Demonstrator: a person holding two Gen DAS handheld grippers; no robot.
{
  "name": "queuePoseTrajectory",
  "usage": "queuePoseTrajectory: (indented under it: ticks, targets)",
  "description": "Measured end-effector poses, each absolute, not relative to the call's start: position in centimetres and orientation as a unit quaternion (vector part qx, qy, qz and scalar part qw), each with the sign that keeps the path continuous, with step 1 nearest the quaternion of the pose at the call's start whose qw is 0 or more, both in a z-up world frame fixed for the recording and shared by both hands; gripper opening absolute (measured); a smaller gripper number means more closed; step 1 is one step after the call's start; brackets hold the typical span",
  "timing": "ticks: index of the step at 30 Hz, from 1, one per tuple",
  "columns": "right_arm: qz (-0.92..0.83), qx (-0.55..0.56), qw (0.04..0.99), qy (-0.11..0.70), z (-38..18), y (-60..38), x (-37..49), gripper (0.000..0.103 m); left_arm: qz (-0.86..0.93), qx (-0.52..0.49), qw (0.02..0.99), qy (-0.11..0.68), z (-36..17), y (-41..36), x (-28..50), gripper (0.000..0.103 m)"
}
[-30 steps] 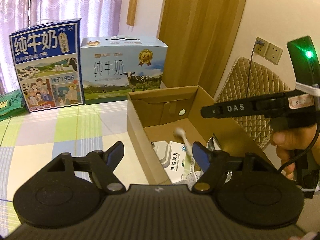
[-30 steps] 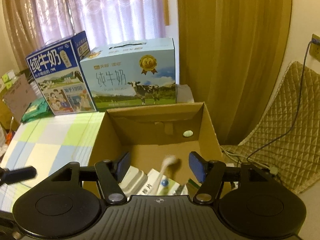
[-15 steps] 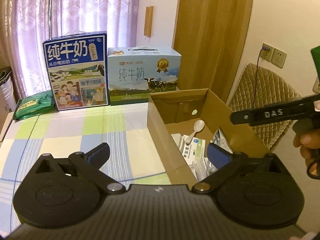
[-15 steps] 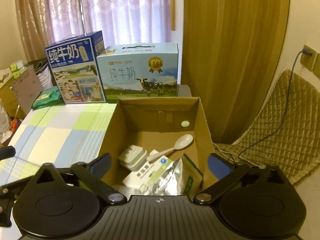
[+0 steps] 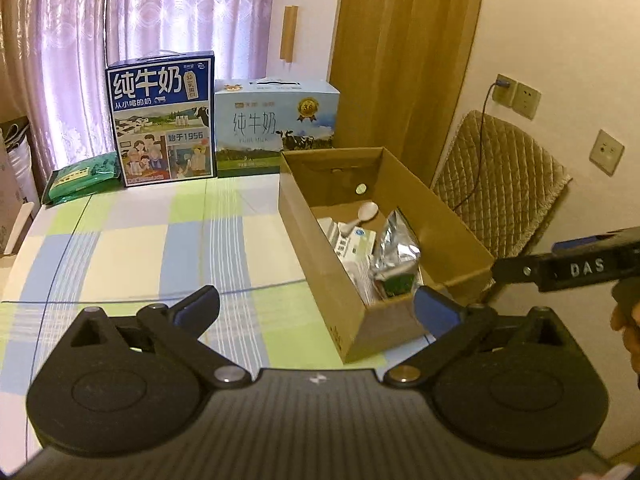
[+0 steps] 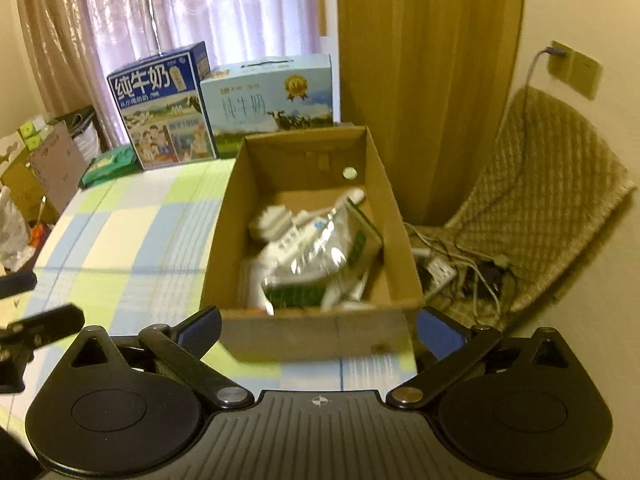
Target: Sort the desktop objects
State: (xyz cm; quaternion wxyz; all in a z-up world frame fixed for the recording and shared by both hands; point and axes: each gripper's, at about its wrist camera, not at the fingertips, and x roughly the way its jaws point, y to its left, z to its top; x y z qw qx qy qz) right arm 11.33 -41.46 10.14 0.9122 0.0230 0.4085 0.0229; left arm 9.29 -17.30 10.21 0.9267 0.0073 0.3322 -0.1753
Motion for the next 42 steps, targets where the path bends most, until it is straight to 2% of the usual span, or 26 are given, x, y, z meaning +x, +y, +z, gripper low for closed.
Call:
queuePoseTrajectory:
  ticks: [14,42]
  targets:
    - [-0.017,0.033,0.912,0.409,10.4,-39.4,1.9,0.101,-0.219,-0.015,0.903,0.368,10.0,-15.8,3.5,0.102]
    - [-0.005,0.019,0.917,0.399,11.1,-36.7,-1.8,0.101,-0.190,0.022,0.909,0.371,9.1,-15.0,-0.7,0.102]
